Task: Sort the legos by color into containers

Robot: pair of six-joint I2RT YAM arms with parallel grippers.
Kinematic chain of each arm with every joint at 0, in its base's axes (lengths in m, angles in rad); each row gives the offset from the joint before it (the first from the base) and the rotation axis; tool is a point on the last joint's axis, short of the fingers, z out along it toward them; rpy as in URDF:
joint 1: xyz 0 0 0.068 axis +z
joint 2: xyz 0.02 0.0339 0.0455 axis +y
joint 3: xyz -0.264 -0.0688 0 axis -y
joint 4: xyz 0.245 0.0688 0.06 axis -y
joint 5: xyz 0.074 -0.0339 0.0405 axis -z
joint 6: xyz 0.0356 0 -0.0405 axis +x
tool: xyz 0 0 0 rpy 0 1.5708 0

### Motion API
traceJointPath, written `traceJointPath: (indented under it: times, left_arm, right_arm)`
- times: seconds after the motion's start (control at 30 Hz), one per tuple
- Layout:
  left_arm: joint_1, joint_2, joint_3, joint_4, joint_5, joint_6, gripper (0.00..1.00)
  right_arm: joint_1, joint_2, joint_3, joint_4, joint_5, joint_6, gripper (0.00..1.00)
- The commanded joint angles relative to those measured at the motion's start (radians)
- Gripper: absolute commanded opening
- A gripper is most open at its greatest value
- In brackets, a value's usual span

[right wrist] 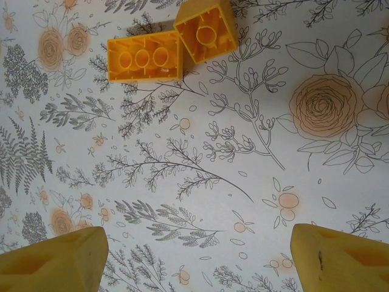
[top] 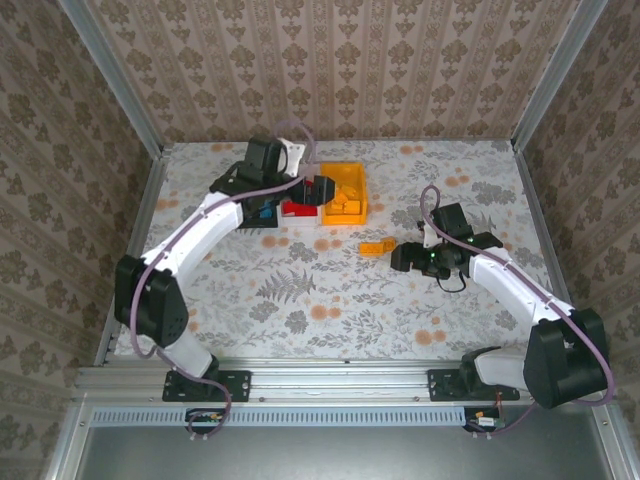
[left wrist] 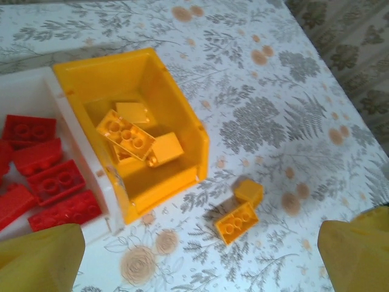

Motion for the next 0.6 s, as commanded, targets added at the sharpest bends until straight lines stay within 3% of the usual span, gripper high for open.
traceJointPath:
  times: [0.0,0.23,0.57]
  left_arm:
    - [-0.007,-0.099,-0.133,0.076,0.033,-0.016,1.0]
    - [-0.009,-0.367,-0.473,0.141,0.013,-0.08,1.0]
    - [0.032,-0.595,-0.623,0.02,-0.025,-0.069,0.95]
  right_arm:
    - [-0.003,0.018,0.015,-0.035,-0.027,0.006,0.8]
    - [0.04,0.091,0.029,-0.02,-0.013,0.066,0.79]
    - [0.158,0.299,0.206,-0.074,0.129,0.118,0.78]
